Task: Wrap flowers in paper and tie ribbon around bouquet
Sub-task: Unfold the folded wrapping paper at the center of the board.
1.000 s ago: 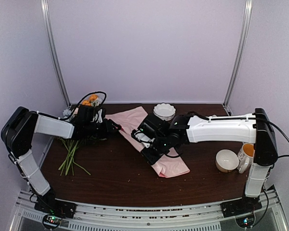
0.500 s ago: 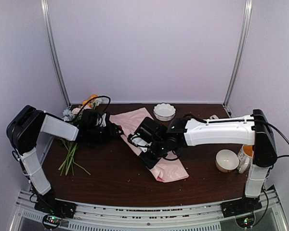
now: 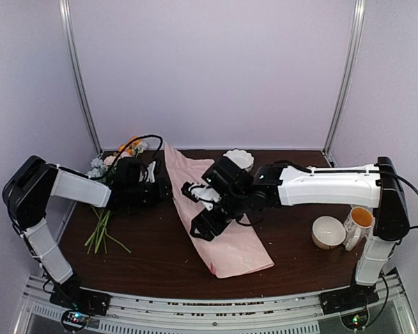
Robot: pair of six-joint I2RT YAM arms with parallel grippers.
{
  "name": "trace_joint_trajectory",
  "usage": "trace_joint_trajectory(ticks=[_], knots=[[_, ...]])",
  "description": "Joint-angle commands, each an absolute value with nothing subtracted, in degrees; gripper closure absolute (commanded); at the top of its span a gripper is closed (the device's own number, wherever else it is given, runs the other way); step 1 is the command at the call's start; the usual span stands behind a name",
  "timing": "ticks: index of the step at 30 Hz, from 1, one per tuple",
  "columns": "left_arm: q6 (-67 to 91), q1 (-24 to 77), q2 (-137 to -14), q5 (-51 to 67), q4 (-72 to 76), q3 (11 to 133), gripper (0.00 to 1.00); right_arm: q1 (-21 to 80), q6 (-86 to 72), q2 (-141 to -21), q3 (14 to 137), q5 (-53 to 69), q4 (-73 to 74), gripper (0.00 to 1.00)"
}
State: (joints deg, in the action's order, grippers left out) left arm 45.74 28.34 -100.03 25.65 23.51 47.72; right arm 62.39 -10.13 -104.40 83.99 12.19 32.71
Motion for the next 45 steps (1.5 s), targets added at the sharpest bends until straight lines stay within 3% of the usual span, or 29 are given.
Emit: trace_joint_trajectory(ticks=[1, 11, 17, 23, 32, 35, 39, 45], knots=[[37.37, 32.96, -91.27, 20.42, 20.92, 47.64, 1.0, 60.33, -15.01, -101.13, 85.93, 8.26, 26.51, 0.23], [31.71, 38.15, -82.71, 14.57, 16.03, 47.32, 1.0, 59.36, -21.46, -108.72, 96.24, 0.79, 29.22, 0.27], [29.39, 39.1, -81.39, 13.34, 14.1, 47.8, 1.0, 58.62, -22.52, -106.61, 93.84, -5.97, 28.17, 0.42], [27.43, 39.68, -81.04, 12.68, 11.79, 48.6, 1.0, 57.61, -22.12, -106.81, 93.49, -7.15, 28.01, 0.5], [25.62, 39.74, -79.7, 11.25, 9.26, 48.9, 1.0, 55.25, -23.56, -108.98, 93.13, 2.53, 26.74, 0.65], [24.93, 39.73, -79.19, 10.99, 7.99, 48.95, 1.0, 53.63, -24.35, -108.87, 92.2, 1.06, 27.33, 0.63], [22.94, 39.73, -77.21, 9.65, 4.71, 49.14, 1.0, 51.01, -24.79, -105.72, 88.29, -1.95, 27.5, 0.49], [11.96, 39.73, -73.51, 4.73, -10.9, 54.44, 1.0, 44.68, -24.17, -97.96, 77.58, 0.88, 24.31, 0.48]])
